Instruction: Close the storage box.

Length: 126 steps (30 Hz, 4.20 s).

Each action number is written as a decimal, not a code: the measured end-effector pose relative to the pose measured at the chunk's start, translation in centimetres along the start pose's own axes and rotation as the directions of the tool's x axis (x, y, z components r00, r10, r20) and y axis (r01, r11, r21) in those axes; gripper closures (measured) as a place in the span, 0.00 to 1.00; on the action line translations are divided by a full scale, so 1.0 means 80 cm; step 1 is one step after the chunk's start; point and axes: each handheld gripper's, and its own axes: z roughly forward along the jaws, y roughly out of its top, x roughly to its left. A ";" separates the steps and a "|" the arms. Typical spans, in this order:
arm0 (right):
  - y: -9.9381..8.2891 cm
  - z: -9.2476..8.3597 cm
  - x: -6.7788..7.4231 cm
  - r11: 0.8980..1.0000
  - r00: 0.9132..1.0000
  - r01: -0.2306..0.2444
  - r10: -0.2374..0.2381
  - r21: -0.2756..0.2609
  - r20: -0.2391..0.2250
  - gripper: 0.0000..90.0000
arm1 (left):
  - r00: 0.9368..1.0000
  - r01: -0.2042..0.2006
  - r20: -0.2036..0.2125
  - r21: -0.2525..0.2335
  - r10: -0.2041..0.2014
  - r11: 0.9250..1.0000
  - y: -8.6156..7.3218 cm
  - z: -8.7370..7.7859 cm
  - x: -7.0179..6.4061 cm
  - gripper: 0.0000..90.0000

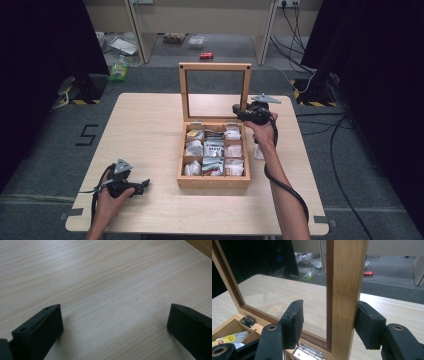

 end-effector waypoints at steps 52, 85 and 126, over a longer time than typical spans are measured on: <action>-0.015 -0.070 0.019 0.995 0.998 0.041 -0.037 -0.088 0.041 0.54 | 1.000 0.001 0.000 -0.001 -0.001 1.000 0.000 0.000 0.000 0.00; -0.048 -0.100 0.032 0.999 0.998 0.047 -0.048 -0.019 -0.040 0.51 | 1.000 0.003 -0.002 -0.001 -0.003 1.000 0.000 0.000 0.000 0.00; -0.075 -0.109 0.028 0.997 0.997 0.056 -0.053 0.047 -0.059 0.46 | 1.000 0.004 -0.006 -0.001 -0.004 1.000 -0.001 -0.001 -0.001 0.00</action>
